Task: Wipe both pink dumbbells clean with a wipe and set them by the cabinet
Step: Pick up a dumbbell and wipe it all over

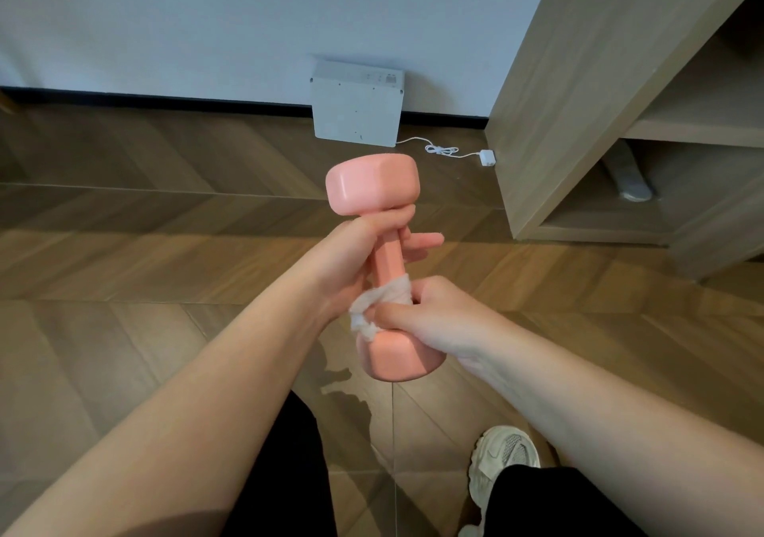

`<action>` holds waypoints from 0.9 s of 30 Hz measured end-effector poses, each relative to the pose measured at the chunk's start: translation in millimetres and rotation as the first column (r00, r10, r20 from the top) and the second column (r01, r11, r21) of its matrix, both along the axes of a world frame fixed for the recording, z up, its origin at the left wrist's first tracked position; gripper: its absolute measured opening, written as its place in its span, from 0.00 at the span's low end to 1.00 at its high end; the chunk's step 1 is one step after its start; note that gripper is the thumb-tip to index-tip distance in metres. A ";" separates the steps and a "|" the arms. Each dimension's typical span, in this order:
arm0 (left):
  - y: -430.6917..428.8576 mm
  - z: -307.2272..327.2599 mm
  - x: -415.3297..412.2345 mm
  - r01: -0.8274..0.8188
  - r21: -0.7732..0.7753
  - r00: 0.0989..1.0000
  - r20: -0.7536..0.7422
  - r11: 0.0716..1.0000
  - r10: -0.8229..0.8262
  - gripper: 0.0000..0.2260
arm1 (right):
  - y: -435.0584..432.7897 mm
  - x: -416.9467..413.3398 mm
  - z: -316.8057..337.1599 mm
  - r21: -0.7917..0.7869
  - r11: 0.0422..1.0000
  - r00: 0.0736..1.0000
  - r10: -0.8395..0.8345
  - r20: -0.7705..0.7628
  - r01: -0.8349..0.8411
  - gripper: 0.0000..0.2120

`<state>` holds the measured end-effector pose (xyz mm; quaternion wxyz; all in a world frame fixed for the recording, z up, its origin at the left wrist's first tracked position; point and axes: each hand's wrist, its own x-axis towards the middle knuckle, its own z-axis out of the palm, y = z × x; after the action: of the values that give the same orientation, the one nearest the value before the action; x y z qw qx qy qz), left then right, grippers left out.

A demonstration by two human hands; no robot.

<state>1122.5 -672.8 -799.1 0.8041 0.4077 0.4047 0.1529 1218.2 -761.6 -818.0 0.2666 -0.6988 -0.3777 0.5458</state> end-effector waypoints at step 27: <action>-26.6 -1.4 -12.2 -0.052 0.269 0.985 0.174 0.962 0.004 0.24 | 34.7 21.8 37.1 0.239 0.758 0.781 -0.516 -0.351 0.607 0.31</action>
<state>1110.3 -699.4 -800.5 0.7701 0.4937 0.3148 0.2530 1240.0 -727.0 -780.8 0.5832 -0.6441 -0.1974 0.4539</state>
